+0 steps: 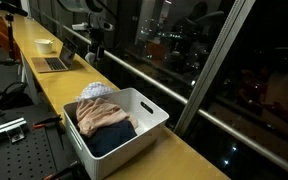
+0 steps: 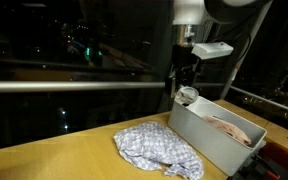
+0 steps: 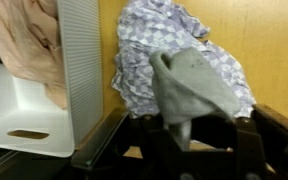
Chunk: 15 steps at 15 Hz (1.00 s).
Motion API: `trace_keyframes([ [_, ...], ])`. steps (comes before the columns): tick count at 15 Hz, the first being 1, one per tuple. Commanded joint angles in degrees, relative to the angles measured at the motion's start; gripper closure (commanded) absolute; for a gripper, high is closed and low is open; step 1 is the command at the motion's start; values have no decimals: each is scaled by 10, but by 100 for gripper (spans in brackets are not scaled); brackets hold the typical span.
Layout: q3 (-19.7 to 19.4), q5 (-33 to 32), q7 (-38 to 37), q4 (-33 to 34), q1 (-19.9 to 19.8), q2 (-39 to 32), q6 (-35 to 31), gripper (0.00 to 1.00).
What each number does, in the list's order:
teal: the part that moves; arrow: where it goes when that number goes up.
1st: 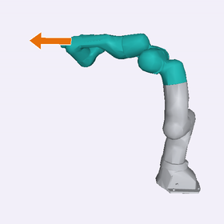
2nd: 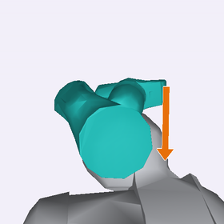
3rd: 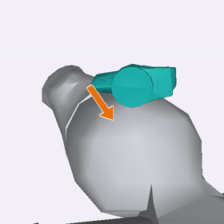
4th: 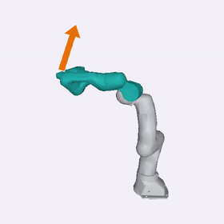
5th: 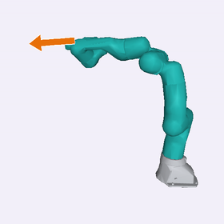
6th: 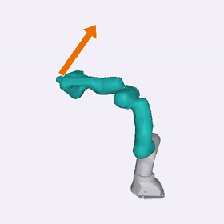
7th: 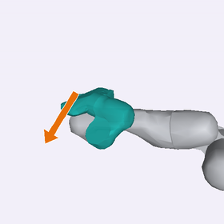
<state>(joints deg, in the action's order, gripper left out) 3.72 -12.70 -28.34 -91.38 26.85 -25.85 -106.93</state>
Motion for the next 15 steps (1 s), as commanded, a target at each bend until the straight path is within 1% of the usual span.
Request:
trace_keyframes([
  [1, 3, -14, 3, -75, -41, 79, 5, 100],
  [7, 7, -19, 9, -126, -94, 151, 19, 100],
  [12, 4, -24, 19, -144, -127, 179, 37, 100],
  [15, 0, -29, 29, -161, -150, 196, 30, 100],
])
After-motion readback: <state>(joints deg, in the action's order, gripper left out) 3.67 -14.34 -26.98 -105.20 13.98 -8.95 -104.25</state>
